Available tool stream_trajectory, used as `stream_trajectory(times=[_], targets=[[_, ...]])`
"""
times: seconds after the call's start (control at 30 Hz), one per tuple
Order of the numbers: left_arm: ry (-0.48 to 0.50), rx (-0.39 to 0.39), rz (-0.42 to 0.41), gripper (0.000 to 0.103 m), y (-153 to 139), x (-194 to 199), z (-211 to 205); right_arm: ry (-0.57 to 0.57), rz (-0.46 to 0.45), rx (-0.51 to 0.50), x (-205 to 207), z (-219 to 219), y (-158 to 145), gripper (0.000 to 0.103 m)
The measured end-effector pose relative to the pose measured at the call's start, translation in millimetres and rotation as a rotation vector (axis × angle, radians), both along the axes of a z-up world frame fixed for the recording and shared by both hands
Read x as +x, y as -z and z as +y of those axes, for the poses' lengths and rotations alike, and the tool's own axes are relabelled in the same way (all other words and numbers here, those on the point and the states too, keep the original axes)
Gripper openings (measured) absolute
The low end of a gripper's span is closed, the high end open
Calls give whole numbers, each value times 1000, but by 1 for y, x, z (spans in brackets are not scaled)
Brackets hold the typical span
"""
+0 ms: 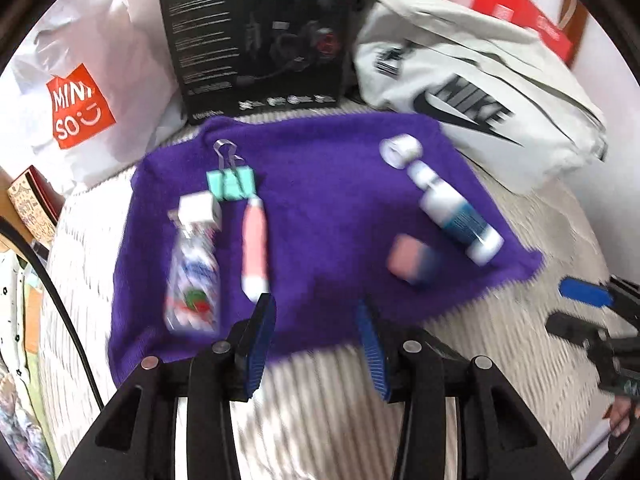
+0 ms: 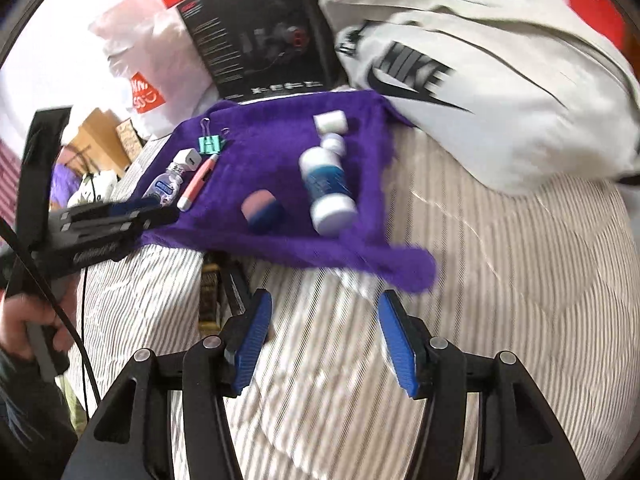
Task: Organize rigid objects
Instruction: 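Grasp the Grand Reserve bottle with left tool while right grasps black Horizon stick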
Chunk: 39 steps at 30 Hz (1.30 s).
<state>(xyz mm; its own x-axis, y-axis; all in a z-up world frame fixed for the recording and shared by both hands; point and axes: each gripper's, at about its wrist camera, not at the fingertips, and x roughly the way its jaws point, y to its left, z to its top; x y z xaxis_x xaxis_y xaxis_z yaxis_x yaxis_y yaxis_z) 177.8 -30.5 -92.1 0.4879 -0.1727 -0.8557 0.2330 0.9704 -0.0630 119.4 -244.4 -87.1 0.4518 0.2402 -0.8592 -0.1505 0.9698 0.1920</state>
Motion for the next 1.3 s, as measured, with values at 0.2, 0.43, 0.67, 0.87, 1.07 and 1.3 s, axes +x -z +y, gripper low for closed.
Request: stream_trajectory(times=[0.2,0.43,0.67,0.87,1.07,1.3], targets=[[-1,-45,57,40,19,-39,-21,33,11,-15,-30,-21,1,56],[-25,-23,121,40,48,-44,-44,16,8,-14,-56,-25,0,56],[-25,94,90,45,50,-53,-46,2,18,2,-67,-24,7,57],[-26,78,77,44,49,-52,-42,-11,26,10,-64,-22,11,57],[8,54,62,26,47,-48,-44,-20,44,1,-59,-17,19,57],[4,-30,61,24,44,-49,-29,-61,65,-12,-51,2,29,57]])
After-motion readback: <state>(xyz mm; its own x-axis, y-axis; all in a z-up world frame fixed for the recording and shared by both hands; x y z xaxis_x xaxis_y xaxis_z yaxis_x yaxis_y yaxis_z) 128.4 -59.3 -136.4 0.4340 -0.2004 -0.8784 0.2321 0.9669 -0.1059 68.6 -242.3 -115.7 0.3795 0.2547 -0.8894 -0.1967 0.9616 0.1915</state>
